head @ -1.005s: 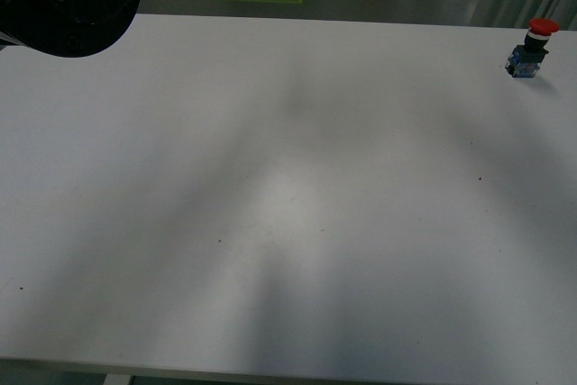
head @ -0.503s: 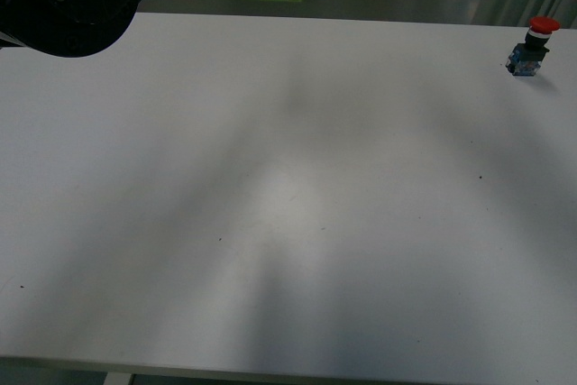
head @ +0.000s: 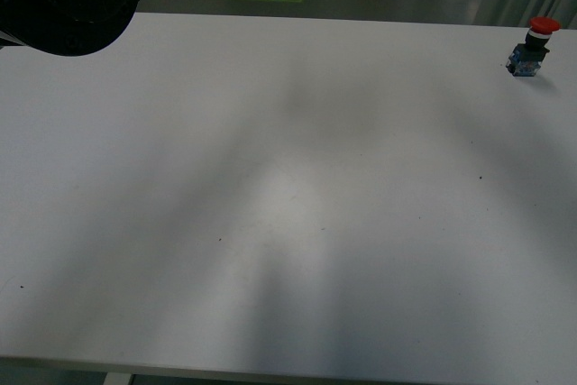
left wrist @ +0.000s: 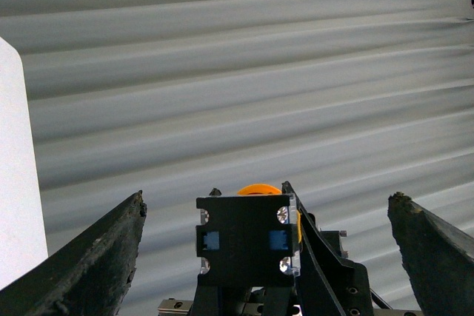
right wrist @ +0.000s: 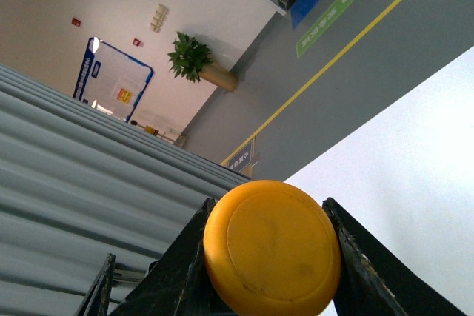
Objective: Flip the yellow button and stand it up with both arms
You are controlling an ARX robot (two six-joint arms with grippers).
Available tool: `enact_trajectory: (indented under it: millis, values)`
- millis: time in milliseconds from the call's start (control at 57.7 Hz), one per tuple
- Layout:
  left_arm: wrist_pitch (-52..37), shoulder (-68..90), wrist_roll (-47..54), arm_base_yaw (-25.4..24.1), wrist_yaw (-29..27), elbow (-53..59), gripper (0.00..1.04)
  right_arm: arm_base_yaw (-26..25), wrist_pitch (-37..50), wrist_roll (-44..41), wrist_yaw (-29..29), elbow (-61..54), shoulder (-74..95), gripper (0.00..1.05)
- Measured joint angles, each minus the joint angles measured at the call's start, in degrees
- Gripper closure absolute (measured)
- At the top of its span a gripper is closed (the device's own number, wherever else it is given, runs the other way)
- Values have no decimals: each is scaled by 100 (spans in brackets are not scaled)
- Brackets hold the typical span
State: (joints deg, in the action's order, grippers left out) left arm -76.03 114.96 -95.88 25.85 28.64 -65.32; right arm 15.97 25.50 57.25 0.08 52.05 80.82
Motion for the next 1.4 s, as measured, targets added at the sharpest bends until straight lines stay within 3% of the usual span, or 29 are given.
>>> enact_trajectory:
  millis: [329,364,399,433,451,468,503,520,555,607,832,1404]
  values:
    - [2,0,2,0,-13,0,7,-142,0,-26,-33,-90,-109,70]
    - [341,-94,533,70,-603,20,10,-153,0,-35,-44,-94,-111,70]
    - [1532,-470,1615,127,-2258,238,19,-164,0,-48,-55,-107,-118,70]
    - [2264,-863,2992,122,-3351,612,26,-166,0,-72,-79,-122,-122,70]
    - [2398,-960,3309,114,-3576,719,28,-168,0,-79,-90,-127,-122,70]
    - [2629,-1241,4236,72,-4203,1049,33,-188,0,-96,-101,-151,-122,70]
    - [2625,-1668,5729,-68,-4881,1600,42,-240,0,-146,-87,-179,-127,70]
    - [2583,-1825,6255,-142,-4970,1803,46,-267,0,-153,-85,-184,-133,70]
    - [2441,-2192,7396,-343,-4966,2269,55,-330,0,-175,-79,-195,-142,70]
    - [2319,-2503,8203,-549,-4903,2695,64,-372,2,-197,-85,-212,-146,70]
    - [2068,-3467,9324,-1029,-4304,4107,101,-472,28,-284,-168,-411,-186,70]
    - [2608,-5849,9541,-2009,-3414,5954,101,-695,42,-415,-299,-820,-634,70]
